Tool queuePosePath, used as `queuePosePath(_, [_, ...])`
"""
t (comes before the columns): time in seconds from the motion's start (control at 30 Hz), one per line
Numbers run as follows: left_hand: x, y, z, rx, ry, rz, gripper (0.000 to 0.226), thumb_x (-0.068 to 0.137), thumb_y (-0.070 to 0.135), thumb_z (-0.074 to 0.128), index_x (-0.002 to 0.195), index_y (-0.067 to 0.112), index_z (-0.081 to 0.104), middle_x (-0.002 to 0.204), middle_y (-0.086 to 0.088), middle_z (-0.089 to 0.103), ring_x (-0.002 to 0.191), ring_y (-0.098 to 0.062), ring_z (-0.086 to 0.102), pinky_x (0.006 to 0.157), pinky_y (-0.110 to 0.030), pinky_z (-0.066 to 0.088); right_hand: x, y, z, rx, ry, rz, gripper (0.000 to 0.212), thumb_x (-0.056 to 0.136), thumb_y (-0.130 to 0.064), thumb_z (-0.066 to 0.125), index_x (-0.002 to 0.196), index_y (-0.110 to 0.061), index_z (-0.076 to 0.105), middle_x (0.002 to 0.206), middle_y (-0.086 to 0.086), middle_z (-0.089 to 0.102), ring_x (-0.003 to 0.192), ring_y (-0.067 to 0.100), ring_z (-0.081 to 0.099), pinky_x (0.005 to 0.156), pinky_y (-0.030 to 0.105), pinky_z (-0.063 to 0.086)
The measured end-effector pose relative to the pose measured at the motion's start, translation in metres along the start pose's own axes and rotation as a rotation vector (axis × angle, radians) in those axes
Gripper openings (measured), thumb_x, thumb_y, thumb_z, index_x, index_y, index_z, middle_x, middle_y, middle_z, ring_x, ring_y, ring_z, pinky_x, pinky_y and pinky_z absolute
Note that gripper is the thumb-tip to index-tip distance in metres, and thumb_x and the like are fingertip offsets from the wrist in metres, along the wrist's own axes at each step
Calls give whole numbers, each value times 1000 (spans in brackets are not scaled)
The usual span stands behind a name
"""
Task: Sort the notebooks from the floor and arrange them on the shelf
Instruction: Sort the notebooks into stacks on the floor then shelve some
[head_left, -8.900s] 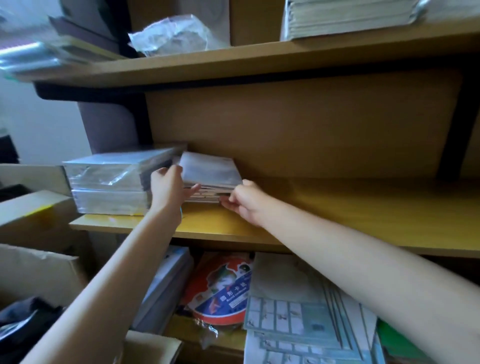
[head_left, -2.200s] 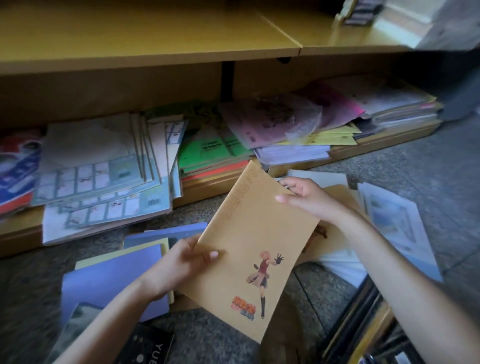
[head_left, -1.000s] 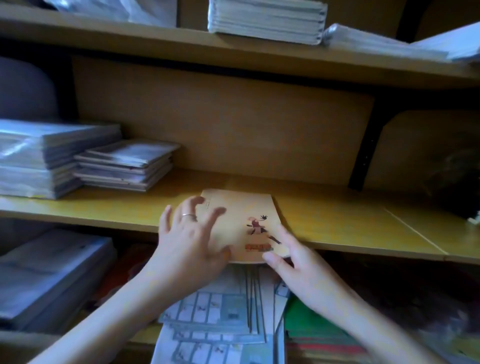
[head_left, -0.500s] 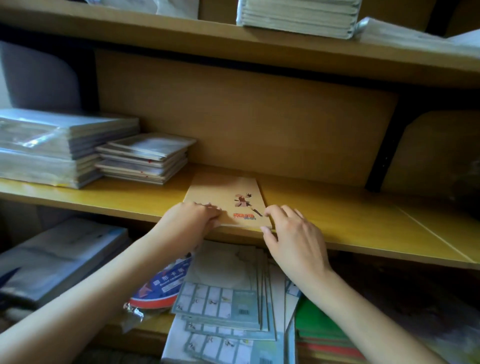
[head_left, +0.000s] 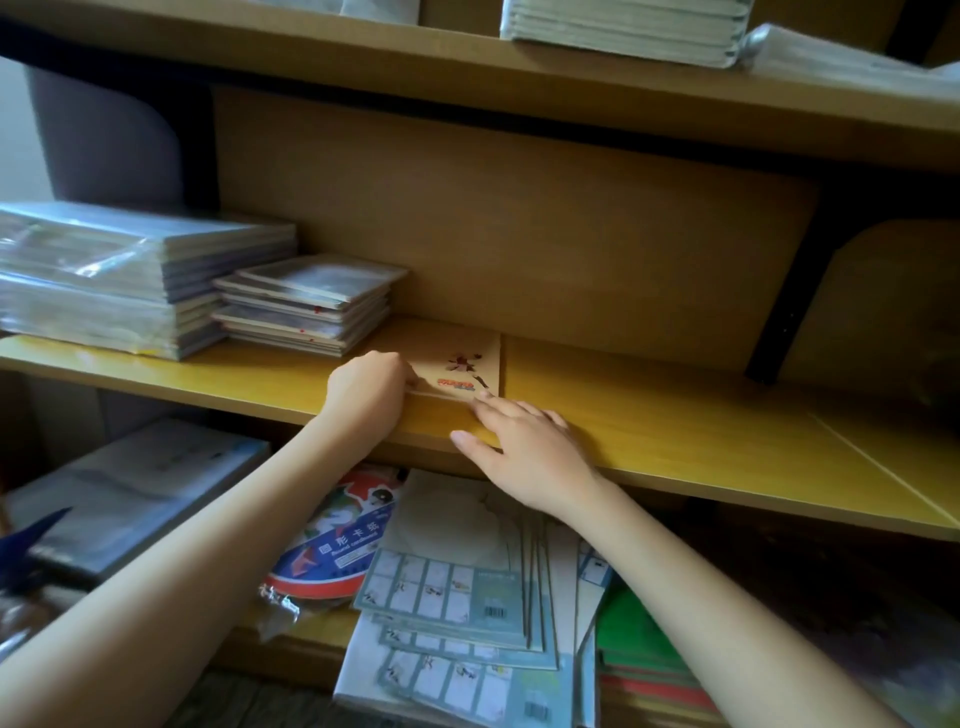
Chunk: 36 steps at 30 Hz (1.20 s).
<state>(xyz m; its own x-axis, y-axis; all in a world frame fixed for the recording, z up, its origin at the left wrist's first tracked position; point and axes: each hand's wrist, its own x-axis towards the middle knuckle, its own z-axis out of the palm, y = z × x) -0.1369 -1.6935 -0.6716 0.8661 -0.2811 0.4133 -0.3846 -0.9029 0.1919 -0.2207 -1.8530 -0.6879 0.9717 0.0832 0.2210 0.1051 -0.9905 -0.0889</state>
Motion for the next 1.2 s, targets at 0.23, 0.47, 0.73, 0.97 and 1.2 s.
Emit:
queuePosePath(0.23, [2,11,2,215,25,-65,28,95,14,45,115,17,65,103,-6,67,92,-25,65,65,-29,42,12,-8,0,-10,-14,-38,67,93,-63,23,146,-24,31,156,-6,21,141,18,24,115,43,17])
queuePosePath(0.47, [-10,2,23,-29,-19,377,43,100,30,30,140,21,43,138,-1,52,119,-19,55,98,-36,45,16,-5,-6,-10,-109,-106,73,93,-63,26,151,-20,16,159,-6,9,141,21,24,112,33,23])
queuePosePath(0.73, [-17,0,19,98,-29,350,58,94,38,14,142,20,40,147,-2,42,131,-19,44,103,-38,41,20,-7,-10,-20,-185,-123,74,92,-64,25,152,-23,9,159,-10,1,142,26,20,111,37,24])
queuePosePath(0.97, [-17,-1,19,121,-84,355,67,86,38,9,146,17,32,151,-6,35,136,-23,38,106,-41,37,18,-8,-6,-56,-165,-102,71,94,-62,21,152,-24,6,159,-7,-3,146,24,10,117,38,9])
queuePosePath(1.2, [-45,26,4,105,169,501,44,89,27,34,123,13,58,137,-13,51,128,-29,46,105,-43,34,-48,-2,0,7,256,-251,39,93,-32,49,128,-17,46,138,0,38,110,20,52,92,33,44])
